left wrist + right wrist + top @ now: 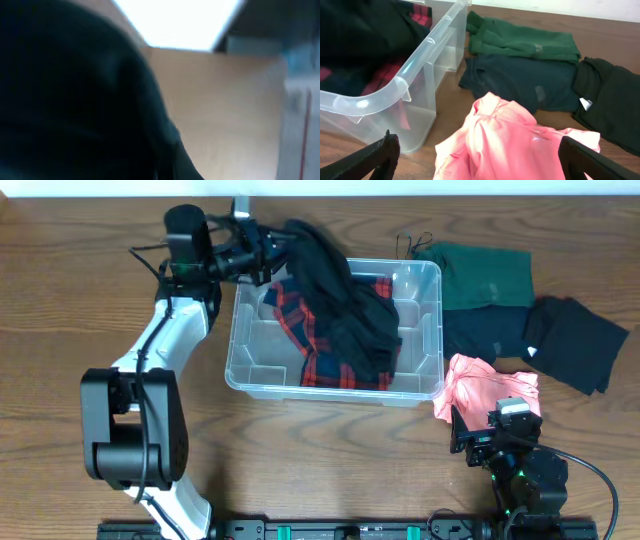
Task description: Pack container
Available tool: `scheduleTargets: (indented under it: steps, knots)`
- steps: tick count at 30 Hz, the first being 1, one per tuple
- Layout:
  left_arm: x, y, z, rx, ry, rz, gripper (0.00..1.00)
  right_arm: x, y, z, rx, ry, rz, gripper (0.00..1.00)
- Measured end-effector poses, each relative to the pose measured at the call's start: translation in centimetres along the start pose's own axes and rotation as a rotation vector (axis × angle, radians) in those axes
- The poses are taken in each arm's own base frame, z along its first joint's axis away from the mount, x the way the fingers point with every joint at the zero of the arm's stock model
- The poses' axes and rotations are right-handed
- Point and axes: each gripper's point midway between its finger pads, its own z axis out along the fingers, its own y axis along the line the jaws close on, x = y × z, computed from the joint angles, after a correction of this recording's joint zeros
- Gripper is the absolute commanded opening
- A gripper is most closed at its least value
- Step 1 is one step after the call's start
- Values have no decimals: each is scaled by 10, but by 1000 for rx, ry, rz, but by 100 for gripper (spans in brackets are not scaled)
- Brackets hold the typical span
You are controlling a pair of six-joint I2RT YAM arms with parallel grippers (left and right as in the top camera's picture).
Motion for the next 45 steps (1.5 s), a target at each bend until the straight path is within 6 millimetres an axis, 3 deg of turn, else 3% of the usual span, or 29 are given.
scheduleTargets:
  steps: [5,8,12,21,24,29,31,36,40,45]
  knots:
    - [-3,45,-5,-175,-61,-96,6,0,0,0,0,-1,0,99]
    - [1,60,-10,-252,-70,-83,6,0,0,0,0,-1,0,99]
    - [13,70,-33,-404,-88,-38,6,0,0,0,0,-1,0,99]
    - [66,85,-117,-860,-115,161,8,0,0,0,0,0,0,99]
    - [75,88,-128,-971,-104,246,11,0,0,0,0,-1,0,99]
    - [79,96,-130,-1107,-94,367,13,0,0,0,0,-1,0,99]
    - [79,97,-130,-1151,-97,409,17,0,0,0,0,-1,0,99]
    - [78,98,-133,-1222,-103,478,47,0,0,0,0,-1,0,99]
    - [70,97,-138,-1257,-119,527,63,0,0,0,0,0,0,99]
    - [61,95,-135,-1264,-116,600,70,0,0,0,0,0,0,99]
